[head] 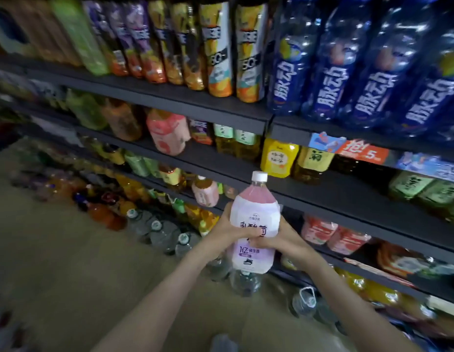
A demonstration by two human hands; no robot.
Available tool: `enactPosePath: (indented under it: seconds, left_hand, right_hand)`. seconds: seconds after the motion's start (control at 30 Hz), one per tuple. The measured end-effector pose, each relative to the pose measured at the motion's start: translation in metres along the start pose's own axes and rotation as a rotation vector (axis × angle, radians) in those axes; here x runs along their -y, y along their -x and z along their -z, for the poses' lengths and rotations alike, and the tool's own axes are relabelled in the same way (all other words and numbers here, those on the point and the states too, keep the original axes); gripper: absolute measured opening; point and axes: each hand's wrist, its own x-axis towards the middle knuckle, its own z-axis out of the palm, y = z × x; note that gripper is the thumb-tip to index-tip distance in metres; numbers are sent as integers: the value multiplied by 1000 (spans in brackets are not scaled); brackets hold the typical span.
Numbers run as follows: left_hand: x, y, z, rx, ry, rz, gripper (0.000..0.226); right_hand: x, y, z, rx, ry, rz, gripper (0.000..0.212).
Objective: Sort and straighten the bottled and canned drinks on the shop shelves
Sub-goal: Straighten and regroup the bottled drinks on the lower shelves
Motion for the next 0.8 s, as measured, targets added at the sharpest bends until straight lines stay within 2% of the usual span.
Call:
enactPosePath:
  seconds: [0.27, 0.33, 0.47, 0.57, 0.67, 0.73, 0.8]
  left_hand:
    - [19, 50, 145, -167, 217, 97, 73]
    - [21, 61, 190, -171, 234, 112, 77]
    - [16, 84, 278, -177, 241, 89, 65]
    - [8, 99, 334, -182, 257, 64, 50]
    - [3, 102, 384, -193, 259, 52, 30]
    - [1, 95, 415, -222, 278, 57, 35]
    - [3, 82, 444, -251, 293, 77, 57]
  right_hand:
    - [29, -62, -139, 171, 0, -80, 65]
    - [39, -84, -180, 190, 42, -96, 61]
    - [51, -131, -257, 240, 77, -156, 66]
    - [61, -165, -308, 287, 64, -164, 56]
    - [67, -201, -346, 335, 53, -181, 65]
    - [68, -229, -365, 350, 31, -204, 65]
    - [67, -259, -380, 376, 16, -220, 69]
